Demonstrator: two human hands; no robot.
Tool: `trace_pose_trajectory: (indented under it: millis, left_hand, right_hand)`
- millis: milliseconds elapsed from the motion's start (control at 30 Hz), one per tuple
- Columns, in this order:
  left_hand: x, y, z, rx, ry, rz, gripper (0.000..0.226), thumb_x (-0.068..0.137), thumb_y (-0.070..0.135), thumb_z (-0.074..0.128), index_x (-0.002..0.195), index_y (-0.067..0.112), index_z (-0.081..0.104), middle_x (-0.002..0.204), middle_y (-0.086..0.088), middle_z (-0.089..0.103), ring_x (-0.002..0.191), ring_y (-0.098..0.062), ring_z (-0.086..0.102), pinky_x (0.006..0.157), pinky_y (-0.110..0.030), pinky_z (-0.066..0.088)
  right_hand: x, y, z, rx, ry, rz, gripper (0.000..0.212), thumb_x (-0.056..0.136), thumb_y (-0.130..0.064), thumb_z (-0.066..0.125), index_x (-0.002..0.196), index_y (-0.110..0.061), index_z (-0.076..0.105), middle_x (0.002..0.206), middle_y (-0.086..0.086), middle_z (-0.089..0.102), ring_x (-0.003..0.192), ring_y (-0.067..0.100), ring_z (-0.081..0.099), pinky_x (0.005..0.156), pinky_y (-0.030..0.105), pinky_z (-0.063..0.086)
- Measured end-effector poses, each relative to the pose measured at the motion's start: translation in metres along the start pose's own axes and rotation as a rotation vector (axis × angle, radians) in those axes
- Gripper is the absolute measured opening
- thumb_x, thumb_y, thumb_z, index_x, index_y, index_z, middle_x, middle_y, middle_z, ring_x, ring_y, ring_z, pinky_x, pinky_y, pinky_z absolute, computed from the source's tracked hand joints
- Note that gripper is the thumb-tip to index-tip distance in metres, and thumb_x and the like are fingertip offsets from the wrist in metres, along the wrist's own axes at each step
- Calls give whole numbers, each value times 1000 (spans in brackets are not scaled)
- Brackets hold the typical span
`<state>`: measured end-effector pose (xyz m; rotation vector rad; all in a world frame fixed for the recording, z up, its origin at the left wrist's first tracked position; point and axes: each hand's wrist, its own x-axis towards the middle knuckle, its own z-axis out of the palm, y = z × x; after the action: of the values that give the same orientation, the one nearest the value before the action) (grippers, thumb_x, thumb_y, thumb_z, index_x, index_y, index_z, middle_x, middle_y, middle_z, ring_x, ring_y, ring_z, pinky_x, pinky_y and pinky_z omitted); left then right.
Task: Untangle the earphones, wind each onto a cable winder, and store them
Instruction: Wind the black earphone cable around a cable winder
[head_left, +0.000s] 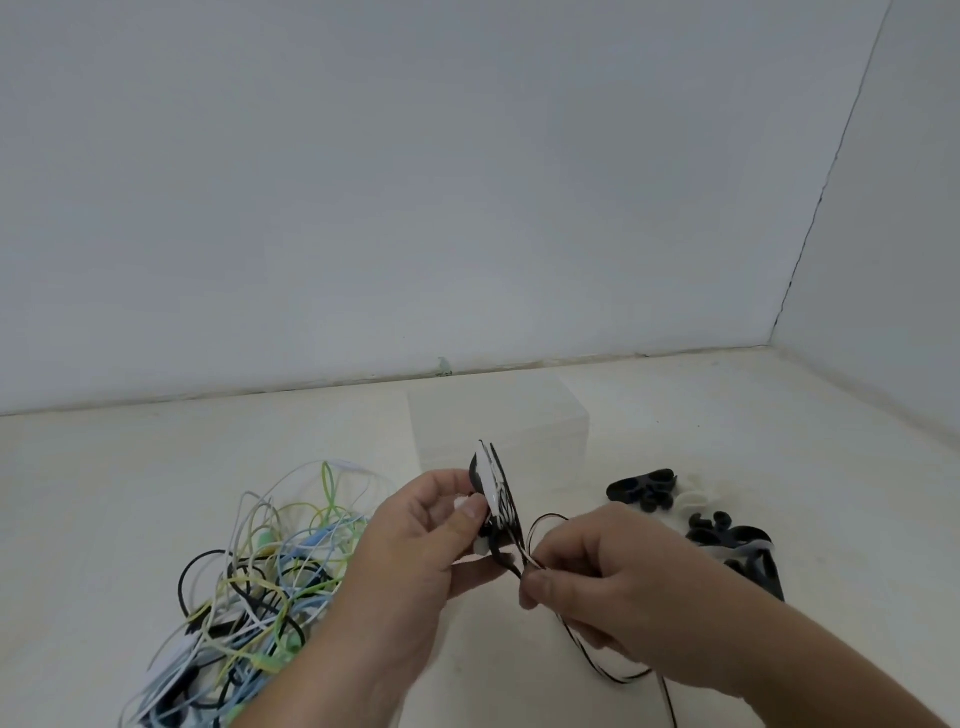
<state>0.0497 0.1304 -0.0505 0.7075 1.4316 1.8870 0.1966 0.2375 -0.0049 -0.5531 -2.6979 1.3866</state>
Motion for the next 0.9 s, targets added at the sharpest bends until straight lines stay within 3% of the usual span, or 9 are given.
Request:
trace_pose_trajectory:
  millis: [67, 200, 300, 400, 533, 667, 900]
  left_hand:
    - [0, -2, 0, 165, 42, 63, 12, 91, 0, 63, 97, 9, 70, 83, -13, 73, 71, -26, 67, 69, -43, 61]
    - [-2, -2, 2, 378, 22, 132, 23, 90, -4, 64, 94, 18, 71, 81, -12, 74, 70, -31, 72, 74, -41, 61]
    - [-3, -1, 2, 326, -57, 90, 24, 88, -8, 65, 92, 15, 73, 88, -13, 72, 67, -25, 70, 66, -33, 59]
    - [-3, -3, 2, 361, -177, 36, 18, 76, 8, 70, 87, 21, 75, 86, -13, 69, 69, -28, 65, 71, -42, 55]
    - [-7, -1, 6, 194, -311, -66, 18, 72, 11, 70, 86, 20, 77, 79, -1, 64, 65, -19, 64, 69, -42, 59]
    - [-7, 3, 5, 92, -330, -98, 19, 72, 10, 70, 90, 11, 75, 76, -2, 63, 60, -16, 60, 62, -38, 59]
    - [-9, 5, 3, 67, -441, -152, 20, 74, 11, 74, 94, 12, 76, 85, -11, 65, 69, -22, 67, 61, -35, 58]
  right_hand:
    - [-3, -2, -2, 48, -7, 0, 21, 94, -28, 64, 83, -12, 71, 51, -5, 58, 43, 13, 45, 46, 22, 38]
    - [-8, -5, -9, 168, 90, -44, 22, 93, -22, 66, 76, -7, 68, 47, -4, 53, 38, 12, 39, 43, 20, 33]
    - [-8, -3, -13, 279, 249, -23, 19, 92, -18, 66, 76, -10, 70, 48, -1, 42, 41, 11, 30, 41, 19, 26]
    - [-6, 2, -19, 99, 453, -85, 19, 91, -21, 66, 73, -16, 72, 45, -10, 40, 41, 5, 31, 44, 14, 27]
    - [-5, 4, -21, 142, 575, -119, 17, 90, -19, 68, 75, -18, 73, 47, -11, 46, 43, 3, 34, 45, 11, 31]
    - [-2, 7, -20, 202, 629, -103, 19, 91, -21, 68, 73, -22, 73, 52, -2, 48, 44, 8, 32, 44, 16, 30]
    - [2, 9, -13, 166, 566, -61, 21, 94, -20, 64, 77, -14, 72, 38, -14, 34, 38, 5, 30, 42, 10, 25]
